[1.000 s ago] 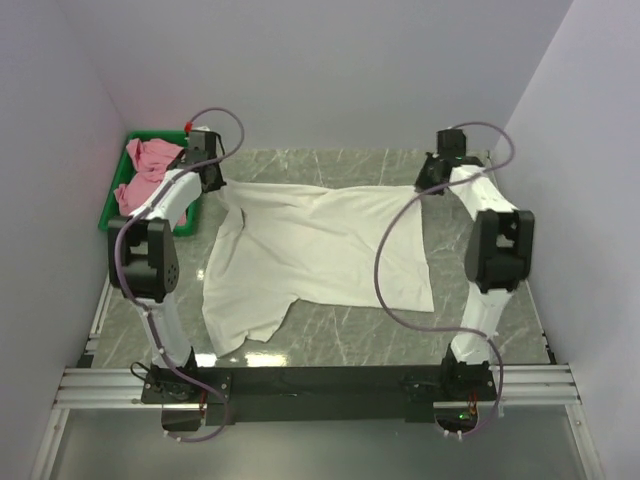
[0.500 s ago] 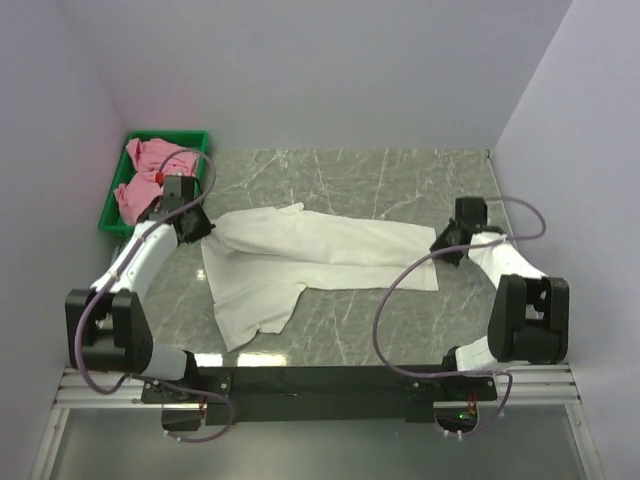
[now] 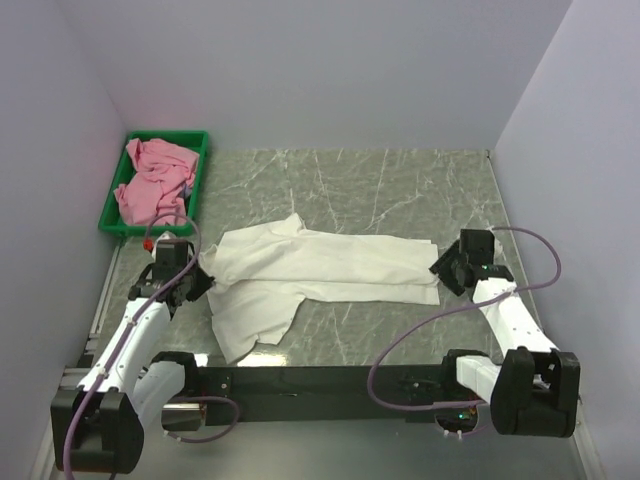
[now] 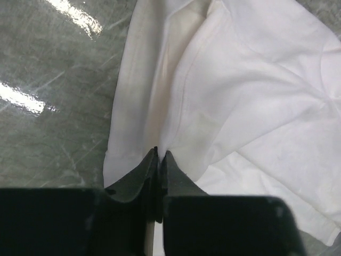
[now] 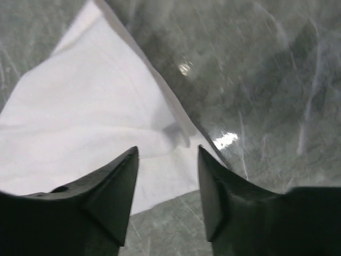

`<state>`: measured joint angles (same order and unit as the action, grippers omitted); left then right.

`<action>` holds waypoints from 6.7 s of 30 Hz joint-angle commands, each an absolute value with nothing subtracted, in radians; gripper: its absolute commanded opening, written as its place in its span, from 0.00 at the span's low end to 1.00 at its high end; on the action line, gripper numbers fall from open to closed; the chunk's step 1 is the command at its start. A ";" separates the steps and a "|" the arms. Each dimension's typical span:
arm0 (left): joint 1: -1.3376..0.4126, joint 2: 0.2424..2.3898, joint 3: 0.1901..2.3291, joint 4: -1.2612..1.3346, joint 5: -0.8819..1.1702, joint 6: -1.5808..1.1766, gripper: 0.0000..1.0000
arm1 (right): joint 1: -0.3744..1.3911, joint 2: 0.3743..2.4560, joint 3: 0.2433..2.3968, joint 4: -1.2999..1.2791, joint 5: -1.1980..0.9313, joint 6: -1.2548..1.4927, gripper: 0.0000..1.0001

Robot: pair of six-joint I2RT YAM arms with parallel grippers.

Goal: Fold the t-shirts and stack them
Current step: Flatten the tshirt out

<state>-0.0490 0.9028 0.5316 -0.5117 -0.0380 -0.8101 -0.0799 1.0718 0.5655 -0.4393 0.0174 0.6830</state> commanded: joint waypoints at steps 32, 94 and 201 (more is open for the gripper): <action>-0.048 1.355 0.890 -0.374 -0.072 -0.466 0.93 | 0.528 2.299 1.813 -0.262 -0.420 0.719 0.72; -0.399 1.564 1.084 -0.503 -0.213 -0.680 0.53 | 0.428 1.218 0.839 -0.473 0.026 0.377 0.74; -0.548 1.291 1.011 -0.542 -0.314 -0.564 0.01 | 0.287 1.152 0.750 -0.393 0.040 0.449 0.68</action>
